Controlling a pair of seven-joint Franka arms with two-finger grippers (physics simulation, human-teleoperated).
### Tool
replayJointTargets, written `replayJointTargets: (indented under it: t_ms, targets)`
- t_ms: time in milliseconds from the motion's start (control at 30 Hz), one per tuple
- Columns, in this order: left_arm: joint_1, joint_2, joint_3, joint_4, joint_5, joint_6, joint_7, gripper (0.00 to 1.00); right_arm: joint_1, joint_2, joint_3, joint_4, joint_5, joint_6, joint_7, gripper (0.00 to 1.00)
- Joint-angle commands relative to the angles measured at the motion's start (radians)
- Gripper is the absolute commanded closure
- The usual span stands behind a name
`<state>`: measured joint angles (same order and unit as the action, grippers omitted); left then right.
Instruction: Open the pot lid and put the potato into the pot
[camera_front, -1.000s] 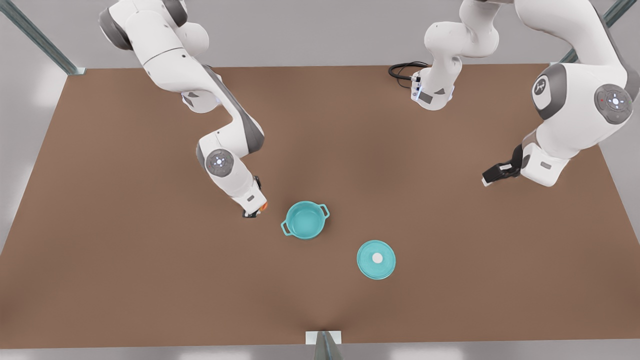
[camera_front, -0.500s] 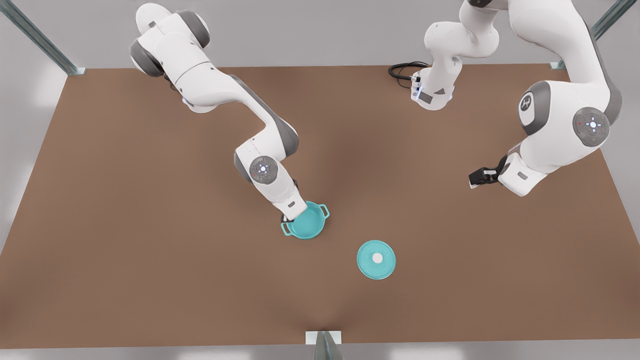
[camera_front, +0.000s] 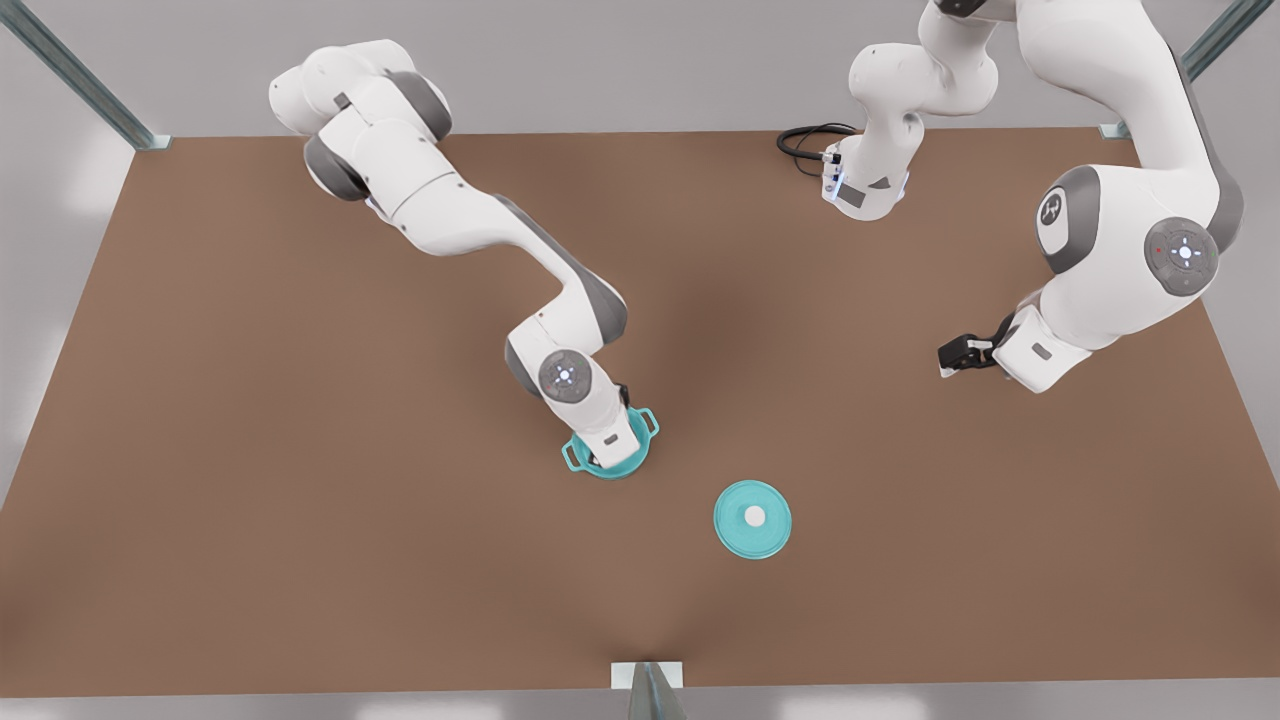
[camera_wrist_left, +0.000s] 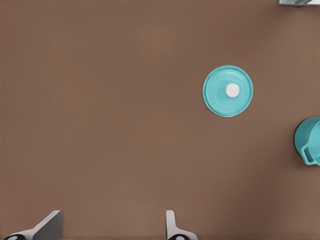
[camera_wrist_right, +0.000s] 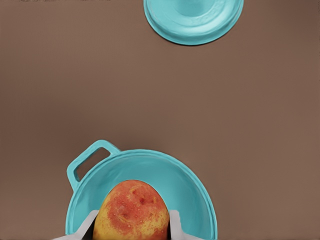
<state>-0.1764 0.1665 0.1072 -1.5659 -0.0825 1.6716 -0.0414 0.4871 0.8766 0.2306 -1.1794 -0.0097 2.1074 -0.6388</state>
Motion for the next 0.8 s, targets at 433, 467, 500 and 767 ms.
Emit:
replayJointTargets:
  t_ms: [433,467,500,767]
  targets:
    - [0.000,0.010,0.002,0.004,0.001,0.013,0.060,0.00,-0.008,-0.158,-0.080,-0.002,-0.003,-0.191,0.185,0.00]
    - [0.000,0.013,0.002,0.007,0.004,0.013,0.061,0.00,-0.056,-0.255,-0.128,-0.017,0.005,-0.409,0.214,0.00]
    - [-0.002,0.021,0.002,0.041,0.004,0.011,0.049,0.00,-0.149,-0.317,-0.136,-0.017,0.002,-0.533,0.261,0.00]
    - [0.005,0.067,0.005,0.118,-0.013,0.003,0.054,0.00,-0.357,-0.639,-0.272,-0.638,-0.012,0.002,0.235,0.00]
